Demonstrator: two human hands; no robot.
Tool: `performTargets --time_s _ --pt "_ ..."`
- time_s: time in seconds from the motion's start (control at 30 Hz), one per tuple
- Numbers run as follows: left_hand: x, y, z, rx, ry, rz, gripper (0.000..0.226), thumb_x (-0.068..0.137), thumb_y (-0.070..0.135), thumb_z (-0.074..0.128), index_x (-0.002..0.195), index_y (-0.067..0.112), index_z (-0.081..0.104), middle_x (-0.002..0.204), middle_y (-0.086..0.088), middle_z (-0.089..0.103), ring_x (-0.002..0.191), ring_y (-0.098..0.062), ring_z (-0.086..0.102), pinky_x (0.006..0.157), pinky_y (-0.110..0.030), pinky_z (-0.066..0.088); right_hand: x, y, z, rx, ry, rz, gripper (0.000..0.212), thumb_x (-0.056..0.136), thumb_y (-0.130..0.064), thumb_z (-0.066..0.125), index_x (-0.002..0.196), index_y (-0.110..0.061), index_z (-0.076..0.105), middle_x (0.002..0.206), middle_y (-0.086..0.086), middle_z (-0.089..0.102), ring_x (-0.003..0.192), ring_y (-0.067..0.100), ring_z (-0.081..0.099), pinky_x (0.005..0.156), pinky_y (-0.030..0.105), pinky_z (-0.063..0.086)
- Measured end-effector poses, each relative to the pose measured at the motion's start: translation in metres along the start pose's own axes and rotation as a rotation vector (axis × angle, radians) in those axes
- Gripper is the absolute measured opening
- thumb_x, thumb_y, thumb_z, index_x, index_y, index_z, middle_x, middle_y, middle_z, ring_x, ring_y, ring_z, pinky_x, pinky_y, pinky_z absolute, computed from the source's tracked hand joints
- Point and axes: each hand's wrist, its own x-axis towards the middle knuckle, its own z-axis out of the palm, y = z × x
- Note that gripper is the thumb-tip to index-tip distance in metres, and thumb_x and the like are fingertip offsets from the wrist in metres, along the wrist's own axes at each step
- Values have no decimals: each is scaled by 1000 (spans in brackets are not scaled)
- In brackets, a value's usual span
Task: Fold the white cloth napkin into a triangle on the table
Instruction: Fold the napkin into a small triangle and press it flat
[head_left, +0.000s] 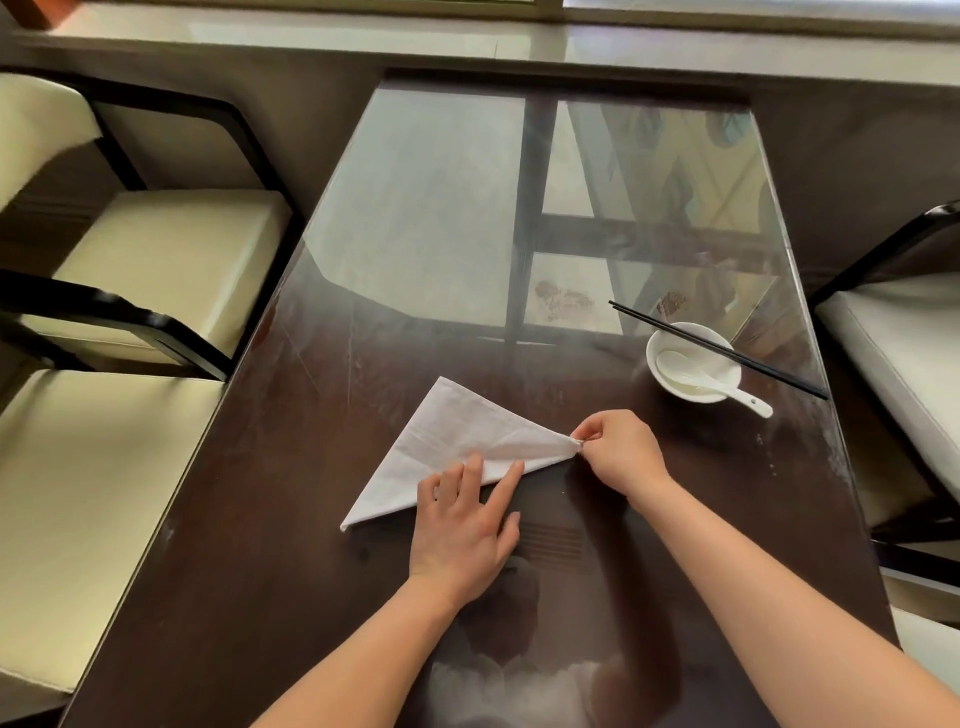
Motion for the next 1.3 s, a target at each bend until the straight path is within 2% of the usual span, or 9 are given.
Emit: performTargets --time_s 0.2,0.3,0.43,0.63,0.73,0.83,0.93,1.2,1.3 --pt "1 3 -3 5 -138 -12 58 92 50 46 147 31 42 151 -14 38 131 -34 40 94 -48 33 -7 0 -4 59 -7 -95 5 74 -24 67 70 -21 68 64 0 66 60 23 67 62 45 62" --pt "2 3 -4 -22 -190 -22 60 94 51 41 151 32 34 163 -11 23 148 -30 23 101 -49 29 -6 1 0 -68 45 -176 23 82 -42 72 68 -24 68 71 -1 63 65 22 66 69 44 59" --pt "3 1 -3 -43 -230 -32 61 97 53 33 154 34 25 166 -8 12 153 -28 6 116 -57 19 -5 6 2 -98 66 -230 14 83 -35 76 75 -23 74 78 -1 59 77 20 61 75 36 51" --pt "7 0 -6 -31 -262 -34 62 96 56 31 155 41 18 166 -3 12 152 -32 5 115 -67 9 -3 9 0 -178 48 -293 13 81 -21 76 74 -25 66 78 -5 56 80 21 58 75 36 48" --pt "11 1 -9 -13 -282 -15 63 95 57 32 154 44 15 166 2 13 151 -36 12 112 -70 10 -2 6 3 -218 57 -357 8 82 -28 75 86 -26 68 83 -7 56 83 20 59 75 35 48" --pt "14 4 -11 -12 -300 -26 62 95 57 30 154 46 14 166 4 10 151 -36 8 111 -71 7 -5 6 7 -291 51 -408 19 87 -40 70 103 -29 73 97 -6 58 89 17 60 76 36 51" --pt "13 3 -9 -16 -313 -20 61 96 58 26 154 46 12 167 5 5 152 -33 -2 113 -71 1 -8 10 15 -387 100 -462 18 93 -34 65 106 -27 75 99 -3 58 96 22 59 71 34 49" --pt "-1 -20 -17 -83 -320 22 60 97 65 4 154 48 9 166 11 -5 150 -20 -19 117 -59 -11 -28 8 17 -296 57 -217 9 80 -31 69 86 -26 64 92 -2 66 92 24 63 75 36 49" --pt "-14 -31 -19 -88 -269 -33 61 98 64 6 154 43 18 166 7 8 152 -19 -10 119 -55 -4 -40 14 21 -252 -9 -148 13 78 -32 70 88 -29 62 88 -9 65 87 19 61 75 36 51"
